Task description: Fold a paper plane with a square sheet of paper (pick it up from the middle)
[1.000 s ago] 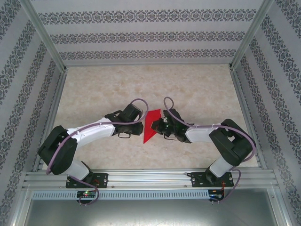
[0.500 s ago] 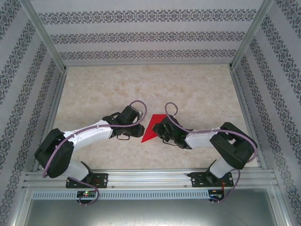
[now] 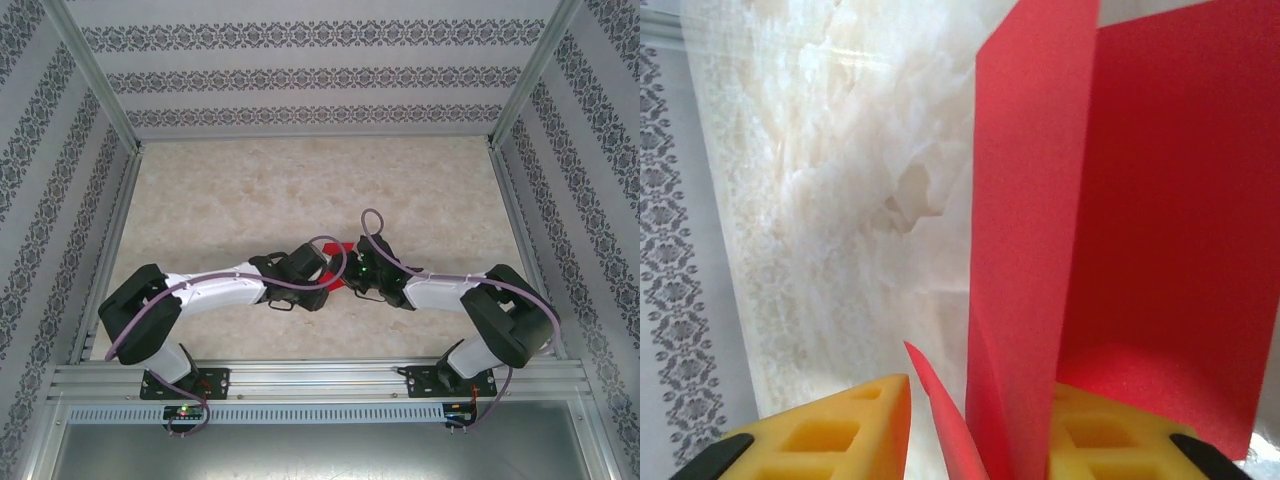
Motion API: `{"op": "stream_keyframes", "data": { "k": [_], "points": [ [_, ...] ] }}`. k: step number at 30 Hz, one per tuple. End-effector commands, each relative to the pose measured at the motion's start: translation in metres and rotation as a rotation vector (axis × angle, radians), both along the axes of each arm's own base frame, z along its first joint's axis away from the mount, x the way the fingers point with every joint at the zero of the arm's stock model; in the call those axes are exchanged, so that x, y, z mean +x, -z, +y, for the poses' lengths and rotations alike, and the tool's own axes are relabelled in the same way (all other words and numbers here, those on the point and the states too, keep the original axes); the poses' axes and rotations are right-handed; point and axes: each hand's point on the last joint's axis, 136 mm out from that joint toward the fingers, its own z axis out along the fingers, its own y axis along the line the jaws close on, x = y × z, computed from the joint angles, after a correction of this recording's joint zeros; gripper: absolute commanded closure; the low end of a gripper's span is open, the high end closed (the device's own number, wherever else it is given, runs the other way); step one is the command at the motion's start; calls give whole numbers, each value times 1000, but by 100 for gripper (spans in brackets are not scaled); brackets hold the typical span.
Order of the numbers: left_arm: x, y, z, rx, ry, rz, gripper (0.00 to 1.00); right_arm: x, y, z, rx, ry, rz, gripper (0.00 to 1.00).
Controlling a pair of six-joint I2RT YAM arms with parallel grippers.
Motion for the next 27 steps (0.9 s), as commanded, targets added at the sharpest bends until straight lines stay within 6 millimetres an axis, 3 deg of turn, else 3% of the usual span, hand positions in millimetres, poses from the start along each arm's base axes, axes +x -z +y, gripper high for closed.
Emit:
{"op": "stream_keyframes", "data": {
  "k": [1, 27],
  "points": [
    [6, 2, 3, 95, -5, -63, 54, -1, -11, 3, 30, -82, -15, 68],
    [12, 24, 7, 254, -62, -168, 55, 9, -28, 9, 96, -121, -34, 72]
  ]
}}
